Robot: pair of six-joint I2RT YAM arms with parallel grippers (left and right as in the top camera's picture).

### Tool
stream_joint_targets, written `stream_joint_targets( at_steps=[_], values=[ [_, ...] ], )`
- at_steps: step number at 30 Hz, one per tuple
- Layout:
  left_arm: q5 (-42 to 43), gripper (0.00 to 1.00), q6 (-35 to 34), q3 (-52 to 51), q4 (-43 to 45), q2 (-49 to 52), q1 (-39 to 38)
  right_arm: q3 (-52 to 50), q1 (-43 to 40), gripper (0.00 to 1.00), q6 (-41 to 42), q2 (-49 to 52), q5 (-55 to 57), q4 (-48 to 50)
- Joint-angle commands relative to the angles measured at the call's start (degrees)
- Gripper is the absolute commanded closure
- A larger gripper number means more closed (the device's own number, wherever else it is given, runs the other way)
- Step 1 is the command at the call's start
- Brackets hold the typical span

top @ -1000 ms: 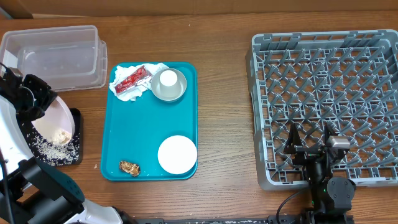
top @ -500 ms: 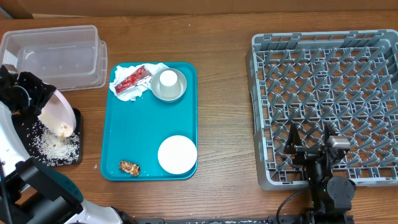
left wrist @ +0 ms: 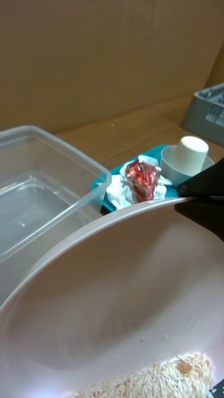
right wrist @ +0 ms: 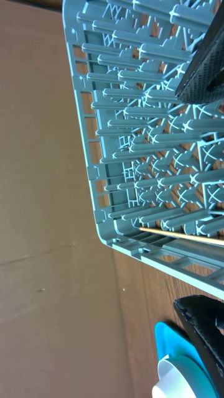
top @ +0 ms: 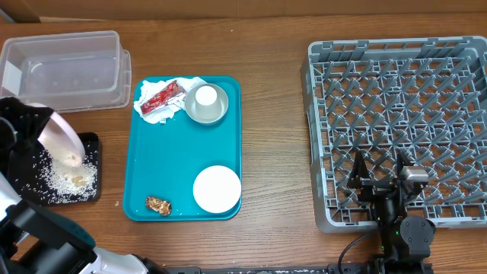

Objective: Sort waste into correct bins and load items into the dishwasher
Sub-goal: 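Tilt the plate with the left gripper to dump rice onto black tray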

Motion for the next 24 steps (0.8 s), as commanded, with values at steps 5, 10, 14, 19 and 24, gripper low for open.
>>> stream_joint_targets(
  at_steps=[5, 10, 14, 19, 24],
  values=[
    [14.69, 0.96, 4.26, 0.31, -1.27, 0.31, 5.81, -0.59, -0.28, 0.0, -0.37, -0.57, 0.55, 0.37],
    [16.76, 0.96, 6.1, 0.31, -1.31, 0.31, 6.78, -0.59, -0.28, 0.0, -0.37, -0.57, 0.55, 0.37],
    [13.2, 0.96, 5.9, 0.31, 0.0, 0.33, 6.88, -0.59, -0.28, 0.0, -0.37, -0.57, 0.55, 0.37],
    [14.67, 0.96, 5.62, 0.26, -0.66, 0.42, 7.13, -0.59, -0.28, 0.0, -0.37, -0.57, 0.55, 0.37],
    [10.88, 0.96, 5.66, 0.26, -0.22, 0.63, 7.26, -0.59, -0.28, 0.0, -0.37, -0.57, 0.55, 0.37]
  ],
)
